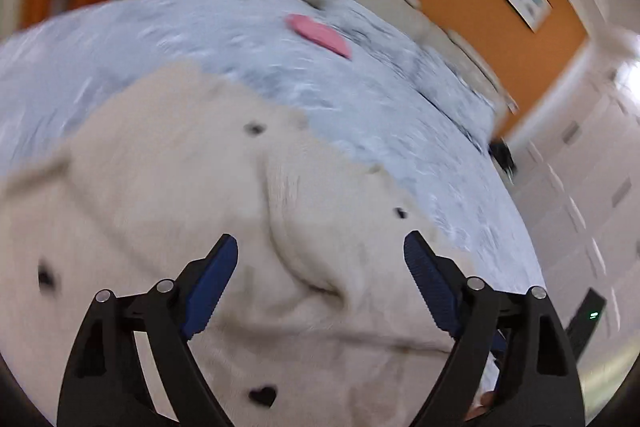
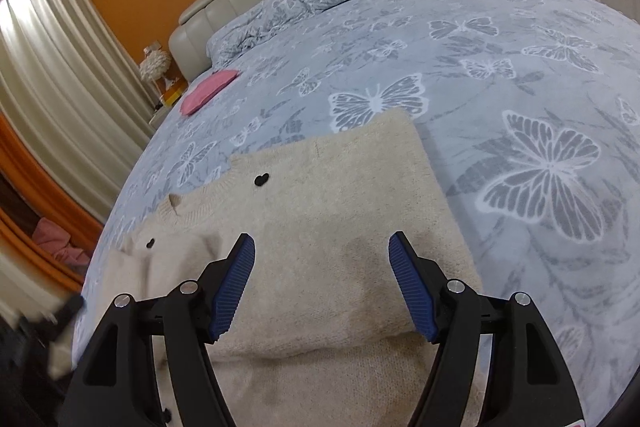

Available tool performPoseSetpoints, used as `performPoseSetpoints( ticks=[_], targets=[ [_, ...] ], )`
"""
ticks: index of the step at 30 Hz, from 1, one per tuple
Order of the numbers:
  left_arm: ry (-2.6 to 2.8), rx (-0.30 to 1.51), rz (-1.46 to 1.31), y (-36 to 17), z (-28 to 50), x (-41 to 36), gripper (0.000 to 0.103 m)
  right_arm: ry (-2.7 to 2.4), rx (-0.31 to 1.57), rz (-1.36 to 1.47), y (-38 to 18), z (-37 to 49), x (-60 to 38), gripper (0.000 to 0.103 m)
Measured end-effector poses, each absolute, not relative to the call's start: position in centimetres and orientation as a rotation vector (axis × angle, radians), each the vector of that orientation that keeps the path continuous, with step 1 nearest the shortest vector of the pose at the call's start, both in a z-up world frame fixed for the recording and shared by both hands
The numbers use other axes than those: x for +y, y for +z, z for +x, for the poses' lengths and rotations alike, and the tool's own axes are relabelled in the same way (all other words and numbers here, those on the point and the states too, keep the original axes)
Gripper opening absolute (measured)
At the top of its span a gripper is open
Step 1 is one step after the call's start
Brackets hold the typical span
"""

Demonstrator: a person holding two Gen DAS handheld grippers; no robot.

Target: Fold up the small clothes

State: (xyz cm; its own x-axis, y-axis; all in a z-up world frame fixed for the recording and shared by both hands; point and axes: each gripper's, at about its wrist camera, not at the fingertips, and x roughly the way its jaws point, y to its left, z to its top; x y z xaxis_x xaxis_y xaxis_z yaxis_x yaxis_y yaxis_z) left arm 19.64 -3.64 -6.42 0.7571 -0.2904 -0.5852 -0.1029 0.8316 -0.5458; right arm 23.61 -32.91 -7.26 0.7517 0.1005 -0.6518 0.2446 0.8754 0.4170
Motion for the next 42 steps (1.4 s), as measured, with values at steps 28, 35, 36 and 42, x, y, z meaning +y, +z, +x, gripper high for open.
performPoseSetpoints(
  ticks=[28,35,36,42],
  targets=[
    [0.199,0.705,-0.916,-9.9,21.6,10.9,0.089,0.284,0.788,0.214,0.9,31.2,-16.7,0.007],
    [0.188,0.715,-0.914,-10.0,21.8,10.6,0.089,0.024,0.908,0.477,-6.5,26.3,-32.9,0.010],
    [0.185,0.717,-0.905,-10.0,21.8,10.3,0.090,0.021,0.957,0.540,-8.9,26.0,-34.0,0.011],
    [0.197,0.695,-0.879,-10.0,21.8,9.3,0.092,0.087,0.869,0.709,-10.3,24.3,-35.9,0.046]
  ],
)
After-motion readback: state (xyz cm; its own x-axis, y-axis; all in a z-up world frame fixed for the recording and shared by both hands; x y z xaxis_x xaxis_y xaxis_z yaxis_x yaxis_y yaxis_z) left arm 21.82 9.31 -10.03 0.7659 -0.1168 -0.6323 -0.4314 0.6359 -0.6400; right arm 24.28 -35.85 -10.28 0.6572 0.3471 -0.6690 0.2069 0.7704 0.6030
